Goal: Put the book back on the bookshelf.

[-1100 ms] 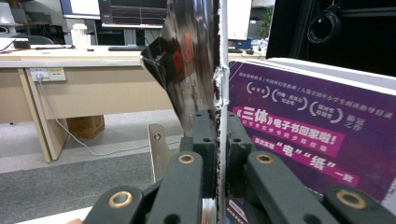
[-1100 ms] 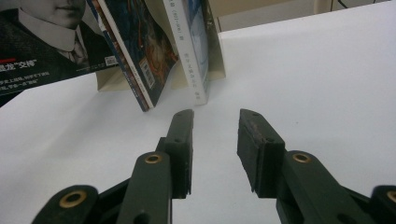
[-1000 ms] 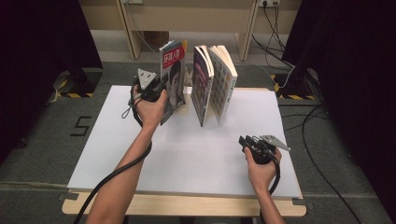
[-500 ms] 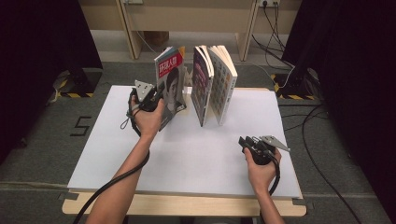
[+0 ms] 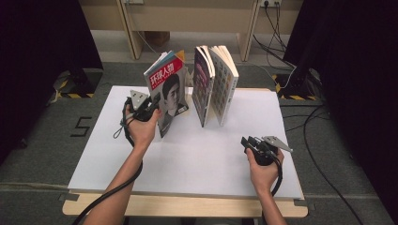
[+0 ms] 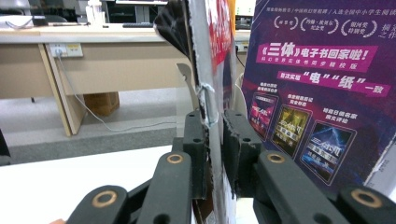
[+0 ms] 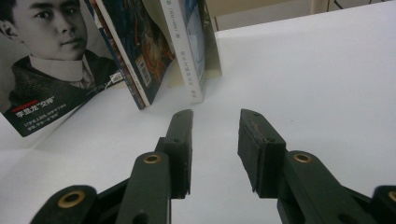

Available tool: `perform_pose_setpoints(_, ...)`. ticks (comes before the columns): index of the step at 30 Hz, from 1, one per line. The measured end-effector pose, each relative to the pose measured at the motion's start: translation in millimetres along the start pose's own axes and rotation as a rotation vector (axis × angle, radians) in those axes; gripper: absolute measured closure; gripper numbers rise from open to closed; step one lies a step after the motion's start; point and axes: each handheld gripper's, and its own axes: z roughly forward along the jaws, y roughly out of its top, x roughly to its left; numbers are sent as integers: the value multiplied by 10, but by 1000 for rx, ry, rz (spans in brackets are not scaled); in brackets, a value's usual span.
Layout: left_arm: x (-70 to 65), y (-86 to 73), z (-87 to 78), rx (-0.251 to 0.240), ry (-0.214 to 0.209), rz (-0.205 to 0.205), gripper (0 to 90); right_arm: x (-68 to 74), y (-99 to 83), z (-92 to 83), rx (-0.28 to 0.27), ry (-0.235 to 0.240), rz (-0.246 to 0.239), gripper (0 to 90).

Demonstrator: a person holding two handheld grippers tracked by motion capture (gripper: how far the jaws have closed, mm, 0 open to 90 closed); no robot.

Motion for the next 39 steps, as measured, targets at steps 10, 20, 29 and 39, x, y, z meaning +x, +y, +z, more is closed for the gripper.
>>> perform_pose_setpoints(10, 65, 1, 1, 33, -49, -17, 754, -22, 0, 2, 3, -13, 9, 654)
perform_pose_setpoints(20, 122, 131, 105, 15, -83, -80, 650, -16, -1, 8, 10, -2, 9, 645)
perform_pose_setpoints(29, 104, 330, 182, 15, -93, -87, 679, -26, 15, -1, 1, -3, 5, 643)
perform_pose_setpoints(39, 45, 458, 225, 72, -99, -78, 800, -33, 19, -1, 9, -3, 6, 639)
